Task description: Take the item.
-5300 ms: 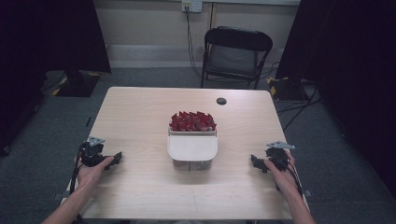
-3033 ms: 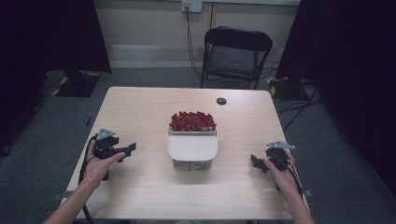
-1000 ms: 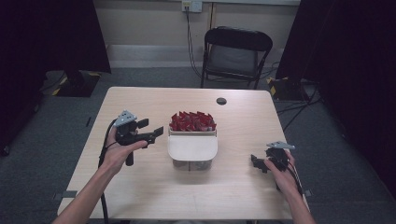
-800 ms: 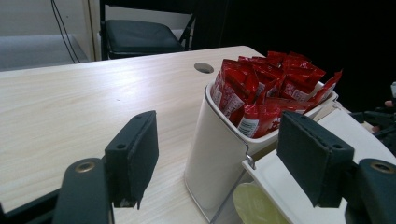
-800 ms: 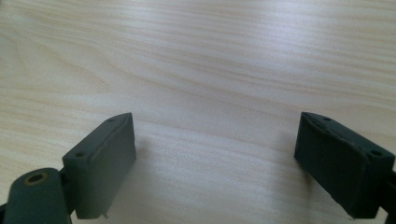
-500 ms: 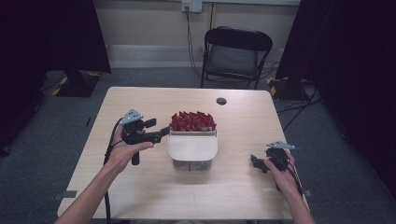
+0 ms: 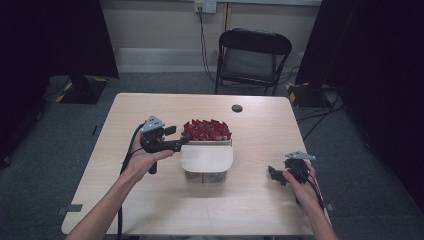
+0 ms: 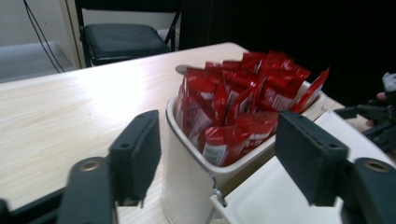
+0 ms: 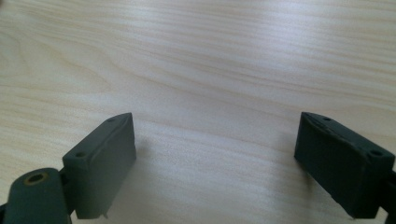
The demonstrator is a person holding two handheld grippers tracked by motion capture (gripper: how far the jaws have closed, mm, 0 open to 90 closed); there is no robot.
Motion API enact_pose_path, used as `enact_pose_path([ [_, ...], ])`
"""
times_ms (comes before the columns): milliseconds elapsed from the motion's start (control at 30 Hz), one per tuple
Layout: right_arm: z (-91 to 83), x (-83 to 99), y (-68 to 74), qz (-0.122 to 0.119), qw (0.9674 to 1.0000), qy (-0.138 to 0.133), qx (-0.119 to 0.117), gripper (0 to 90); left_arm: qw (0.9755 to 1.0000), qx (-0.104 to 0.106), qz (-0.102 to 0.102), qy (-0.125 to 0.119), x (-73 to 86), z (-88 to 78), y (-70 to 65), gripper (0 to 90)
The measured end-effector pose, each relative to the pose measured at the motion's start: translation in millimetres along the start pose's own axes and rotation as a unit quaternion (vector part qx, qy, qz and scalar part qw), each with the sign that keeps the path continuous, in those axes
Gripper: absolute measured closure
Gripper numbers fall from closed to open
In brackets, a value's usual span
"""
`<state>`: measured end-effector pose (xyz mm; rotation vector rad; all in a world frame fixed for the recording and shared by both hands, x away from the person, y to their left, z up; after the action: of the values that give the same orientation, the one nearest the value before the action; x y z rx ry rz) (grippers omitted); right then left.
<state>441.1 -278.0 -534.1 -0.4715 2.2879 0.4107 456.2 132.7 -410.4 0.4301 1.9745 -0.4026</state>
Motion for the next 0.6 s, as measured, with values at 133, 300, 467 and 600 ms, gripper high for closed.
enact_pose_path([
  [133, 0.0, 0.0, 0.1, -0.001, 1.0, 0.0, 0.0, 11.9, 0.9999, -0.01, 0.006, 0.011, 4.9, 3.8, 2.7, 40.4],
  [300, 0.0, 0.0, 0.1, 0.0, 1.0, 0.0, 0.0, 11.9, 0.9997, -0.01, 0.021, -0.002, 4.6, 6.0, -0.9, 54.5],
  [467, 0.0, 0.0, 0.1, 0.0, 1.0, 0.0, 0.0, 11.9, 0.9997, -0.001, 0.024, -0.008, 0.1, 7.2, -3.6, 60.0],
  [600, 0.0, 0.0, 0.0, -0.001, 1.0, 0.0, 0.0, 11.9, 0.9997, 0.001, 0.025, -0.009, -0.2, 9.0, -4.1, 64.6],
])
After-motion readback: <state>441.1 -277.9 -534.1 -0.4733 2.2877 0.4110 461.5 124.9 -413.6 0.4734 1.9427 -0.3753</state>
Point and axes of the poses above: each handheld gripper's, and its own axes: z roughly forward along the jaws, x roughly out of its underside, y roughly to its left, the point moved 5 cm from there along z, roughly forward along the jaws, and after that the axes turned 13 degrees about -x, right-handed, at the moved point
